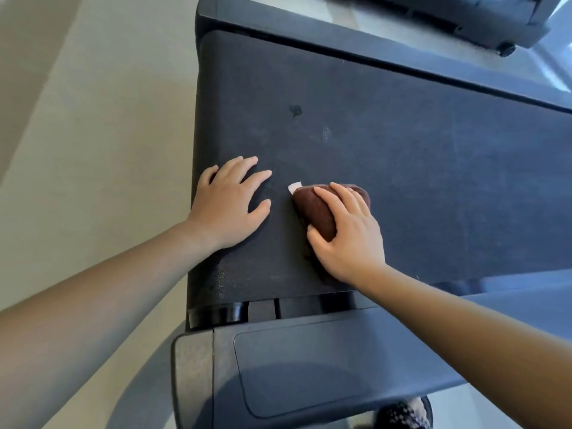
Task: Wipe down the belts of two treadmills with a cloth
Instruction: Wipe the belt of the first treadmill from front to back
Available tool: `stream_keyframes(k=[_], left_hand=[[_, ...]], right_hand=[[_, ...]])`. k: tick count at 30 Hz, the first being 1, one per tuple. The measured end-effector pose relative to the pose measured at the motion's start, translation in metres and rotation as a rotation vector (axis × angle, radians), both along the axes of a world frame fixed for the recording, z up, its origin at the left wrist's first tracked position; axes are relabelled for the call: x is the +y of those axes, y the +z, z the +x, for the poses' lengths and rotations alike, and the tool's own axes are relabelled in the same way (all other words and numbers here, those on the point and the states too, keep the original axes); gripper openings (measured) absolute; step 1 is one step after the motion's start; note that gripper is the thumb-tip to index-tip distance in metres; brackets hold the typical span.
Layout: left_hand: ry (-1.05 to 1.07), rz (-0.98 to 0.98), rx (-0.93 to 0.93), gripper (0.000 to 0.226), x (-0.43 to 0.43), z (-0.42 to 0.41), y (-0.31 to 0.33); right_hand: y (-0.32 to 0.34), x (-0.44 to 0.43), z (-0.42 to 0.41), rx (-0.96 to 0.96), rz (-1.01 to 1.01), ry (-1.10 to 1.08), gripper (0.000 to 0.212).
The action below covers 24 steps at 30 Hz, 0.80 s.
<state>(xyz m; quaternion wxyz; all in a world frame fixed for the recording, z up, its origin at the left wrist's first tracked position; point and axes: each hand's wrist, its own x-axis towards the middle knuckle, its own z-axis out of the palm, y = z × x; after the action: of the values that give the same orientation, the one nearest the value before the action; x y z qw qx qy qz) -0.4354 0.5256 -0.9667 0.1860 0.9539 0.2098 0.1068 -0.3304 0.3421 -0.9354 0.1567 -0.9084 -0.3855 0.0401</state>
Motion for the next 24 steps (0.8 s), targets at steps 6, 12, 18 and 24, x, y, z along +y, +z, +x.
stream_keyframes(k=[6,12,18,24], left_hand=[[-0.04,0.037,0.079,0.057,0.006,-0.002,0.003],[0.011,0.039,0.149,0.055,0.024,0.034,0.008],[0.182,0.019,0.207,0.059,0.075,0.124,0.013],[0.34,0.124,0.128,0.064,0.098,0.142,0.002]], right_hand=[[-0.002,0.055,0.042,-0.006,0.027,0.057,0.062],[-0.002,0.115,0.111,-0.018,0.039,0.137,0.059],[0.002,0.178,0.186,-0.003,0.032,0.39,0.058],[-0.007,0.252,0.231,-0.011,0.063,0.418,0.058]])
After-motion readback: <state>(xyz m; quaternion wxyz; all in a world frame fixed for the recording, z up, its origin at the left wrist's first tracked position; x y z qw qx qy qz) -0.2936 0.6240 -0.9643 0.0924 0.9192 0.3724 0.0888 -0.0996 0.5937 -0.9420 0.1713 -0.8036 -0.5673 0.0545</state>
